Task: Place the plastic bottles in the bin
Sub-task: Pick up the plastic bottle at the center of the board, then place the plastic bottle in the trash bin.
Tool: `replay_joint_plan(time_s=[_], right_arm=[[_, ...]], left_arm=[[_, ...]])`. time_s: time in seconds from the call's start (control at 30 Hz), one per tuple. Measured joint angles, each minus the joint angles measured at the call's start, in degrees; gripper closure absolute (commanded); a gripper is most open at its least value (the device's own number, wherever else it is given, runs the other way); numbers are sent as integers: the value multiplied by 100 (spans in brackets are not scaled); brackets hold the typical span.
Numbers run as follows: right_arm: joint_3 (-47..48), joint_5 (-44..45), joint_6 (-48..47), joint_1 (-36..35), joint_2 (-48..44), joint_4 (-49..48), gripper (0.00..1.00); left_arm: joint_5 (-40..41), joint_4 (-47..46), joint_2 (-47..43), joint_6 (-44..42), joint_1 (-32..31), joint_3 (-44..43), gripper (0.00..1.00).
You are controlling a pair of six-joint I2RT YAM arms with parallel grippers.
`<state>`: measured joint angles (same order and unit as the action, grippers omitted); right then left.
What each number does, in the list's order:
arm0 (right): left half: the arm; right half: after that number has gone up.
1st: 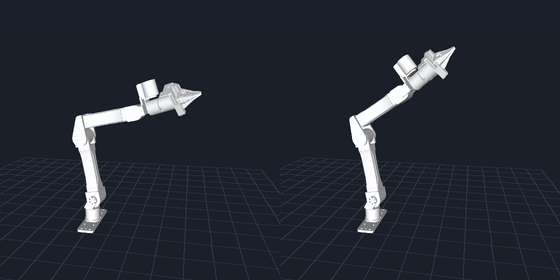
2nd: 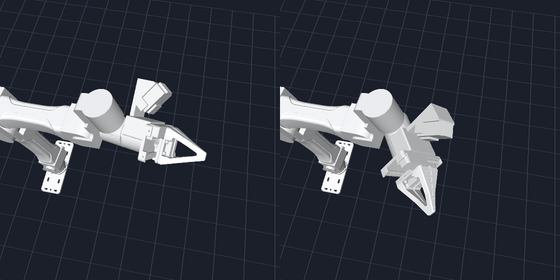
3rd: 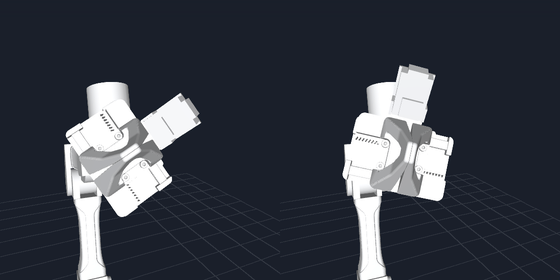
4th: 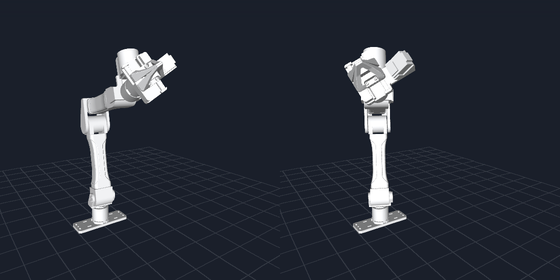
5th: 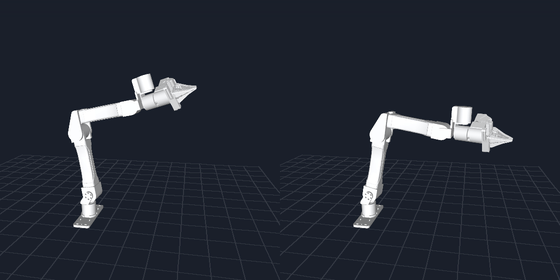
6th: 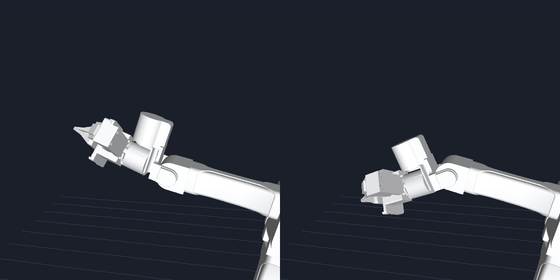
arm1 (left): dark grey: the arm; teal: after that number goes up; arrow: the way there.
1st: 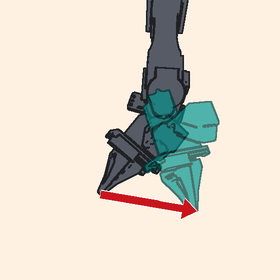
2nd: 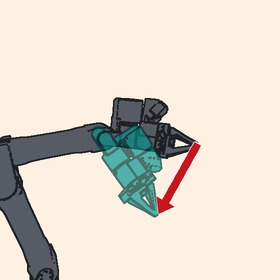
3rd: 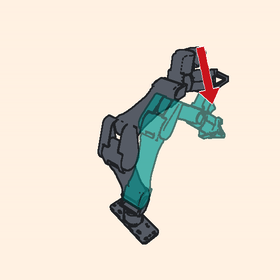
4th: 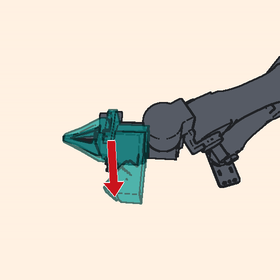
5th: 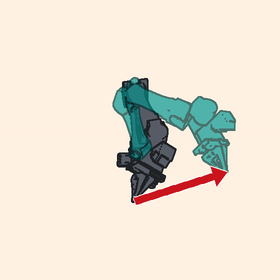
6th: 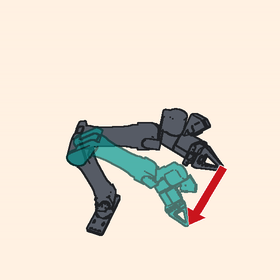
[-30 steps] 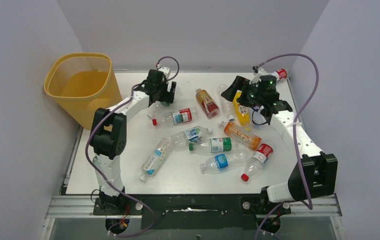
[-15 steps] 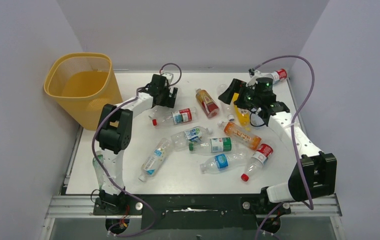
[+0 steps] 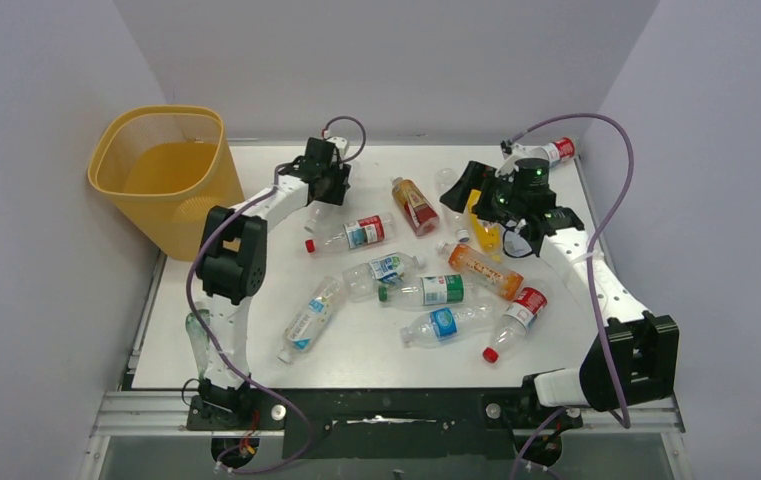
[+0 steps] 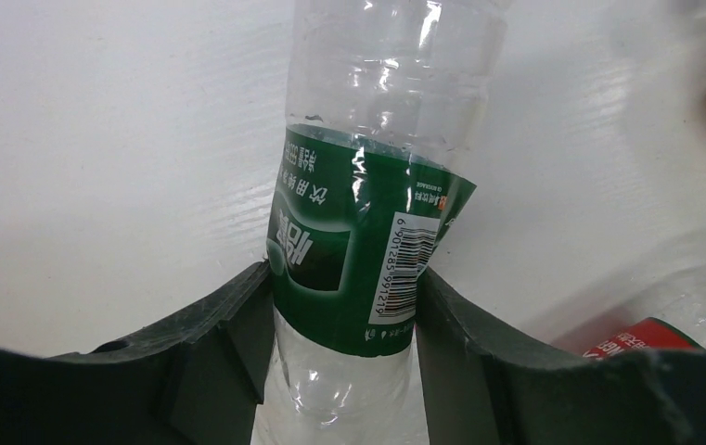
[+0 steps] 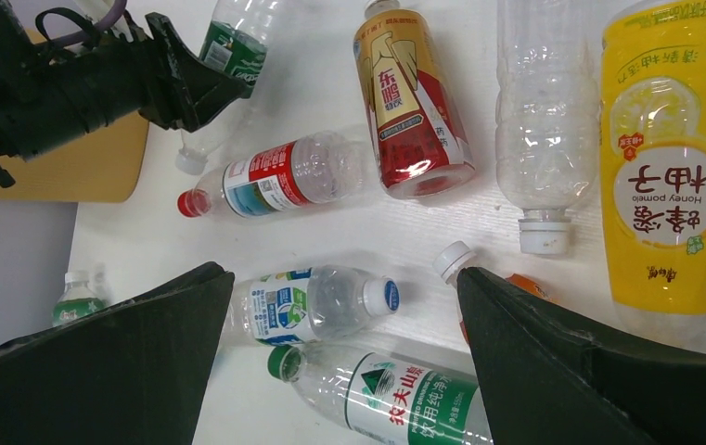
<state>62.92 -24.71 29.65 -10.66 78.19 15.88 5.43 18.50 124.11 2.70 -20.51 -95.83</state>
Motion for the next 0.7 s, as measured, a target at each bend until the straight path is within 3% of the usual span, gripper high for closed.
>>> replay_joint_plan(time_s=[0.33,0.7], right_arm=[[-44,11,2,-33,-37,42,2],[-181,-7,20,-70,-118,46,2]], left_arm=[[33,745,-376,2,0,-450,58],[-33,1305,-1478,96,13,-2124,59]])
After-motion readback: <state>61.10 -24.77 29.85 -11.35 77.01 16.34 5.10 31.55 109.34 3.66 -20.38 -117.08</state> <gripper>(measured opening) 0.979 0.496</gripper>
